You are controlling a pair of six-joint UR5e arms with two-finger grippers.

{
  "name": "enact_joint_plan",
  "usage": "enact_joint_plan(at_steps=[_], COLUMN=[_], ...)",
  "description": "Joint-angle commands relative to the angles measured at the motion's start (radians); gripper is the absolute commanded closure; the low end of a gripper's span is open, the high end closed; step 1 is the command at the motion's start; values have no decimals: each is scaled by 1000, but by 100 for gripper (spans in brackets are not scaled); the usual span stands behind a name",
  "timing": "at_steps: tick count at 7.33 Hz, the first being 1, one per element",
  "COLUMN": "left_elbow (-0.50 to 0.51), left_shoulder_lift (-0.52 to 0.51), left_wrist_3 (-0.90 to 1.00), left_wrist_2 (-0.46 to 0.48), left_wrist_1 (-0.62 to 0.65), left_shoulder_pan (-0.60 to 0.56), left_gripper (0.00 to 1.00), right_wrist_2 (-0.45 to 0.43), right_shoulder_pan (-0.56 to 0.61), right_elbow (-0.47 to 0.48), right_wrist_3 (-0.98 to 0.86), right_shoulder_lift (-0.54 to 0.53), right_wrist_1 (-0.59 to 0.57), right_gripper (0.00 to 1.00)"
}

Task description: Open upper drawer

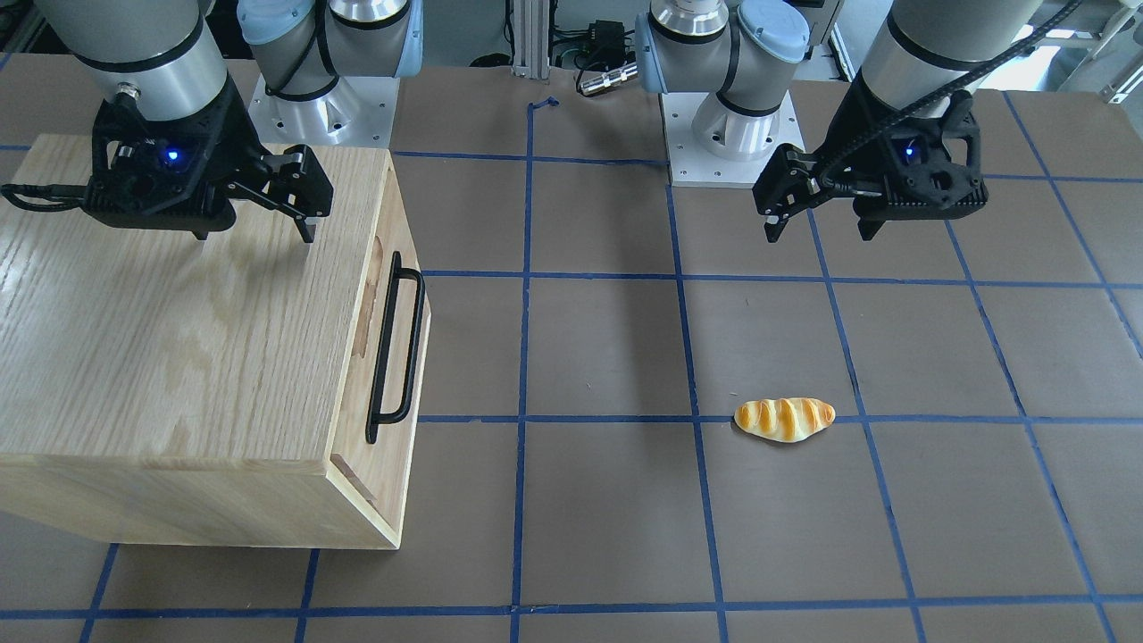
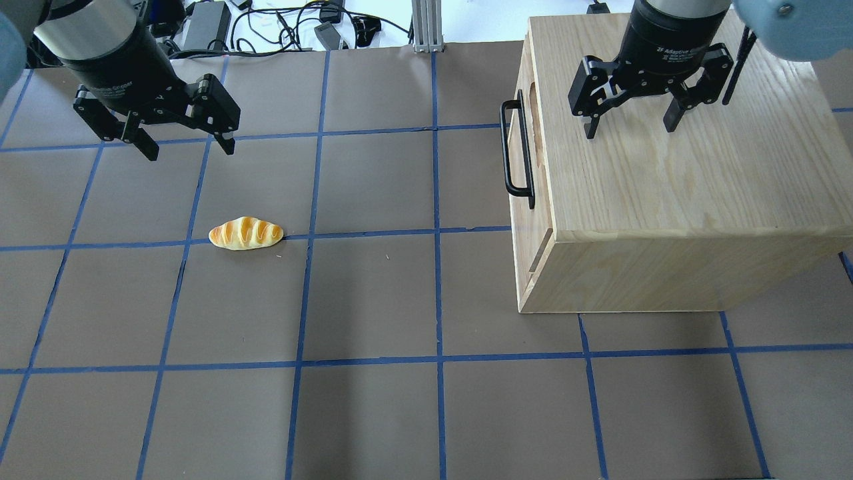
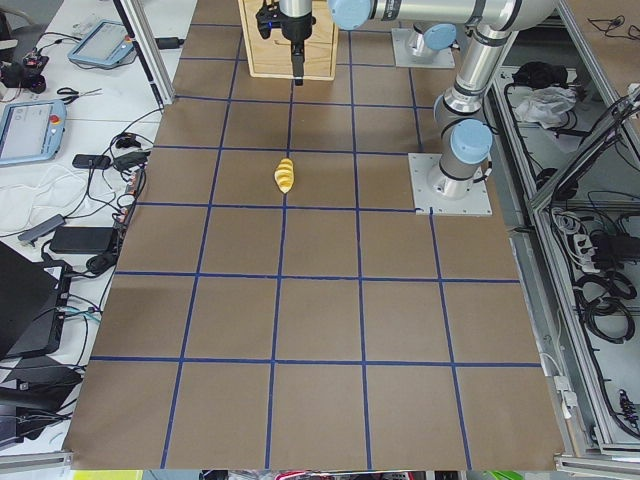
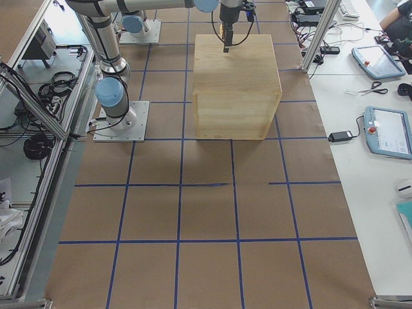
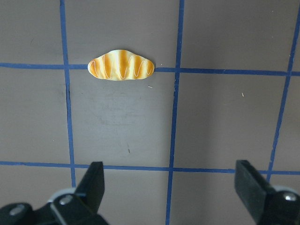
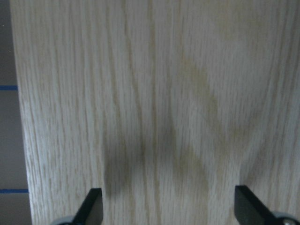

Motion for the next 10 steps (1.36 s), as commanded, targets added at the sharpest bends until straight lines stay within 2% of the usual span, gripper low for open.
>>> enact_joint_plan(at_steps=[1, 10], left_elbow=[-26, -8], left_shoulder_lift=[9, 6], left_wrist_3=[0, -8], left_wrist_2=[-2, 5], left_wrist_1=[6, -2], left_shoulder_pan=[0, 12], left_gripper=[0, 0], right_wrist_2=[0, 0], right_shoulder_pan=[0, 0], right_elbow=[0, 0], right_wrist_3=[-1, -1], right_shoulder_lift=[0, 0], right_wrist_1=[0, 0], right_gripper=[0, 0])
